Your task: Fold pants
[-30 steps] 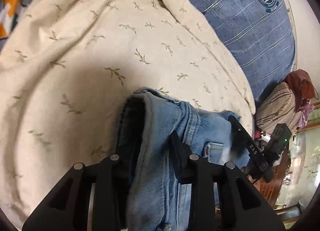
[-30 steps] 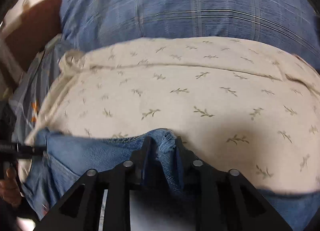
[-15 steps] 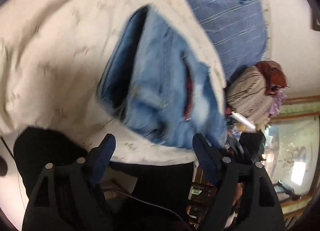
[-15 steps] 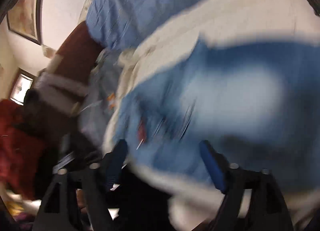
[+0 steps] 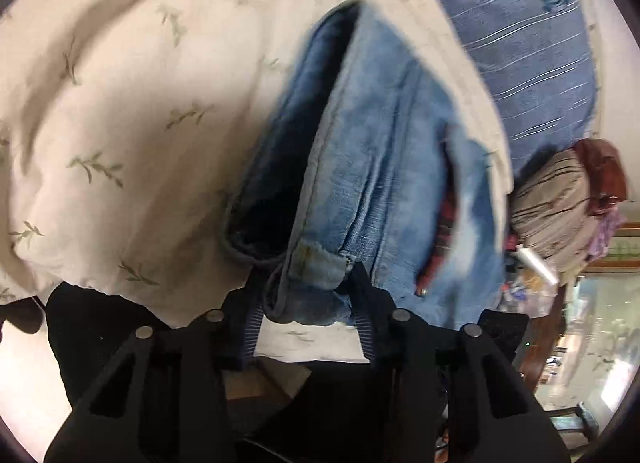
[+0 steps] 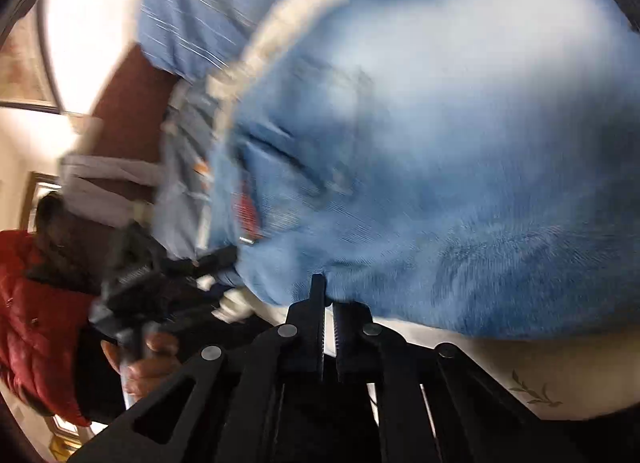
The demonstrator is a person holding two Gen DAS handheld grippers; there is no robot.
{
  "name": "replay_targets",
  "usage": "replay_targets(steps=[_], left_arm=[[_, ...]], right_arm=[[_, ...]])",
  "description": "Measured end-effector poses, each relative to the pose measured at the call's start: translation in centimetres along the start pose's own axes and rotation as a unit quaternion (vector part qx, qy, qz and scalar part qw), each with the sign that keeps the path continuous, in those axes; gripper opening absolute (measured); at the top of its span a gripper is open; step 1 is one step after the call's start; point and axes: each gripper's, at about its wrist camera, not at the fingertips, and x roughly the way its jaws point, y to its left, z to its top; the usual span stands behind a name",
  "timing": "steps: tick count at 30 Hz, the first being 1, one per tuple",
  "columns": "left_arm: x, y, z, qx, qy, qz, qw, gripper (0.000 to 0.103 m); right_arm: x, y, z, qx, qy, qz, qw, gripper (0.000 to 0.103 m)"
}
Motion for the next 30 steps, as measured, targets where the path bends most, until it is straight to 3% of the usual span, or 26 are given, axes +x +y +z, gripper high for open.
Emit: replay_targets(steps=[3,4,6,7,8,10,14,17,19,23,24,26,28,30], left_arm=[[-1.2,-0.3,-0.7,0.027,0.001,-0.006,0.9996,0.041],[-2.1,-0.5,-1.1,0.052,-0.003,0.004,0.9986,0.049],[-3.7,-0.8,-1.9,0.097,-0.012,0.016,0.995,0.065],[-4.5,-1.0,-2.3,0.118,-0.019,0.02,0.9927,0.067],[-5.4,-1.0,-2.7,0.135,-0.026,0.025,0.9902,0.067],[-6.6,-1.6,-3.4,0.161,-0.037,0.033,0.9857,0.07],[-6.9,-4.6,-3.9,0.202,-0.045,0.044,0.9773,0.074],[-4.5,-9.3,-3.5,0.247,-0.027,0.059,0.9668,0.075],[-2.3,-13.2,-3.5,0.286,-0.006,0.074,0.9554,0.075],[3.1,-21.8,-3.6,0.372,0.029,0.103,0.9221,0.075],[4.8,-24.2,-3.6,0.389,0.038,0.109,0.9138,0.075],[7.9,-28.1,-3.7,0.409,0.058,0.109,0.9041,0.075],[11.3,-31.9,-3.7,0.421,0.086,0.109,0.8963,0.075],[14.8,-35.8,-3.9,0.43,0.108,0.104,0.8902,0.075]], right_arm=[[-3.3,-0.3,-0.6,-0.001,-0.032,0.016,0.999,0.023],[-4.6,-0.4,-0.6,0.002,-0.049,0.017,0.999,0.03],[-10.0,-2.8,-1.1,0.029,-0.123,0.023,0.992,0.038],[-12.4,-4.2,-1.4,0.047,-0.159,0.019,0.986,0.046],[-15.4,-6.2,-2.0,0.072,-0.206,0.006,0.976,0.051],[-21.4,-10.8,-3.9,0.13,-0.304,-0.032,0.943,0.057],[-27.3,-18.2,-7.4,0.223,-0.394,-0.049,0.89,0.058],[-27.6,-21.3,-8.3,0.262,-0.418,-0.032,0.869,0.058],[-27.5,-22.4,-8.3,0.265,-0.429,-0.02,0.863,0.058],[-28.1,-24.6,-7.2,0.256,-0.465,0.014,0.848,0.058],[-28.4,-24.6,-7.1,0.247,-0.473,0.021,0.846,0.058],[-28.1,-24.8,-6.3,0.244,-0.469,0.01,0.849,0.058],[-28.3,-25.0,-5.9,0.238,-0.472,0.024,0.849,0.058],[-28.0,-24.8,-5.3,0.224,-0.46,0.043,0.858,0.058]])
